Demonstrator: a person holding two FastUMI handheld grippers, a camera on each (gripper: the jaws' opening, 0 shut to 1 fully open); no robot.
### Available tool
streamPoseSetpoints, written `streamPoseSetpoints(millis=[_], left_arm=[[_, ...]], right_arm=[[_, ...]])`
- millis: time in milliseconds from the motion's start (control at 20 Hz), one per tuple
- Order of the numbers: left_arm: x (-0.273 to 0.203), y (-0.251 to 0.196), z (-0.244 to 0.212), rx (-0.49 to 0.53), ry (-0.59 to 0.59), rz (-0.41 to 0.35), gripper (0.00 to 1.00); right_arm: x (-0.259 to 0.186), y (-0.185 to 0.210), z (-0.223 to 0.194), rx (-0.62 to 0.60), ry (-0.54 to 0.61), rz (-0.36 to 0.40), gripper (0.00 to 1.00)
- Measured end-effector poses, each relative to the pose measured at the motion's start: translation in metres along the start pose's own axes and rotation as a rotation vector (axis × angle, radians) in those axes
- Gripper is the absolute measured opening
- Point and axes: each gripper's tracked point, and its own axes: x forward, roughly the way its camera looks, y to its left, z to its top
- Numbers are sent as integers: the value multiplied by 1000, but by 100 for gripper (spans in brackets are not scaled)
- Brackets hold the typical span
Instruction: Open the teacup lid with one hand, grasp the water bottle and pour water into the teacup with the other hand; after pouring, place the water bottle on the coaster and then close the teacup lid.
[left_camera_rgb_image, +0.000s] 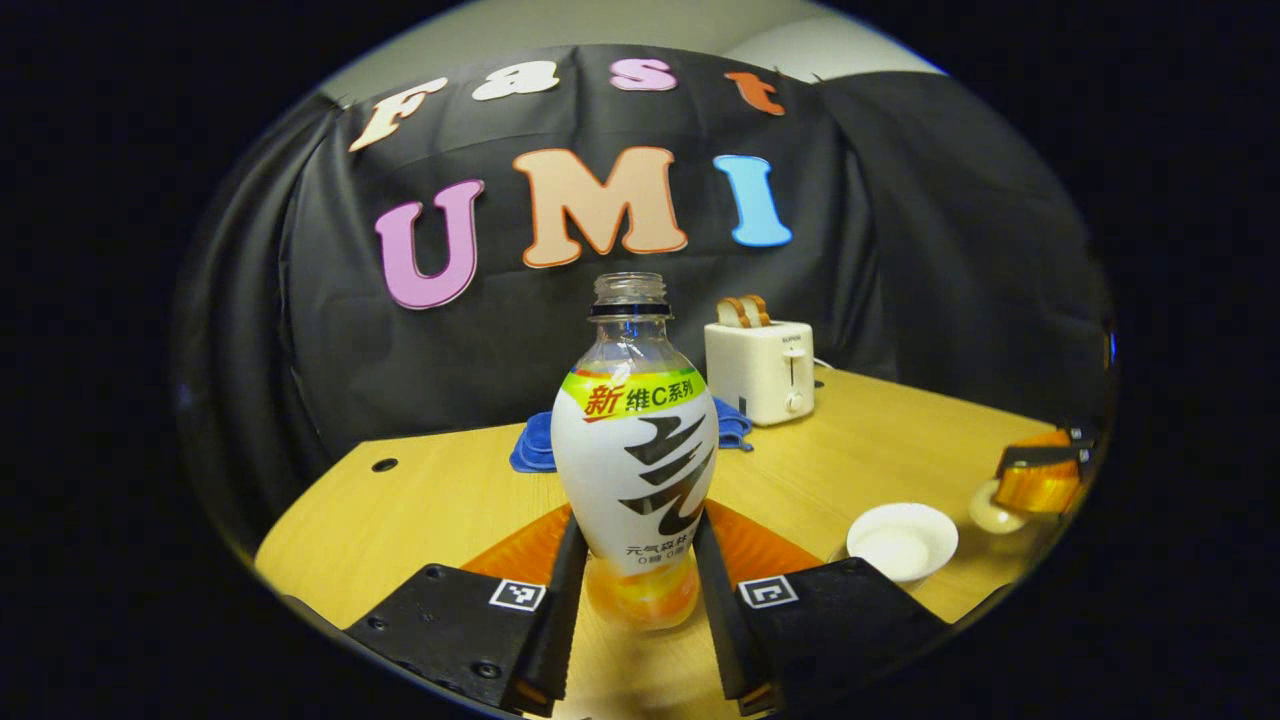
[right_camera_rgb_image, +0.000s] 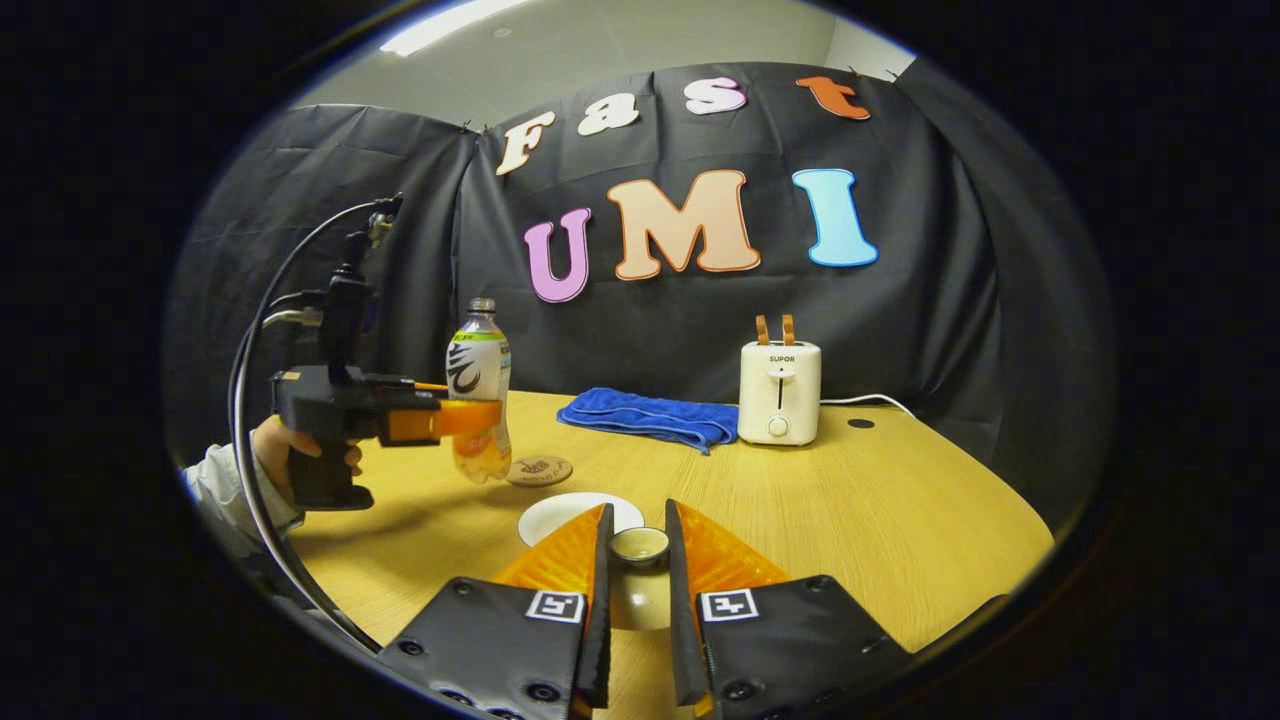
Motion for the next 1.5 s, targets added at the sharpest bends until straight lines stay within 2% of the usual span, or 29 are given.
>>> streamPoseSetpoints(millis=[150, 550, 600, 800, 1000, 1050, 1100, 1250, 1400, 1500], left_arm=[[19, 9, 7, -30, -67, 16, 55], [59, 15, -3, -45, -70, 43, 57], [62, 15, -6, -49, -64, 44, 58], [69, 18, -18, -72, -45, 56, 58], [69, 19, -22, -81, -44, 66, 62], [69, 20, -24, -74, -34, 68, 63], [68, 19, -24, -67, -40, 70, 65], [66, 14, -26, -62, -27, 67, 67], [65, 17, -26, -58, -32, 77, 67], [64, 18, -28, -55, -25, 82, 70]], right_arm=[[0, -2, -3, 10, 3, -2, 28], [6, -14, -13, 40, 24, -7, 26], [6, -16, -14, 43, 27, -10, 28], [7, -20, -16, 49, 31, -17, 30], [7, -20, -15, 46, 31, -21, 26], [7, -19, -14, 47, 31, -21, 30], [7, -18, -14, 48, 30, -19, 26], [7, -13, -13, 43, 33, -13, 28], [6, -9, -13, 35, 36, -7, 26], [6, -8, -12, 34, 31, -6, 30]])
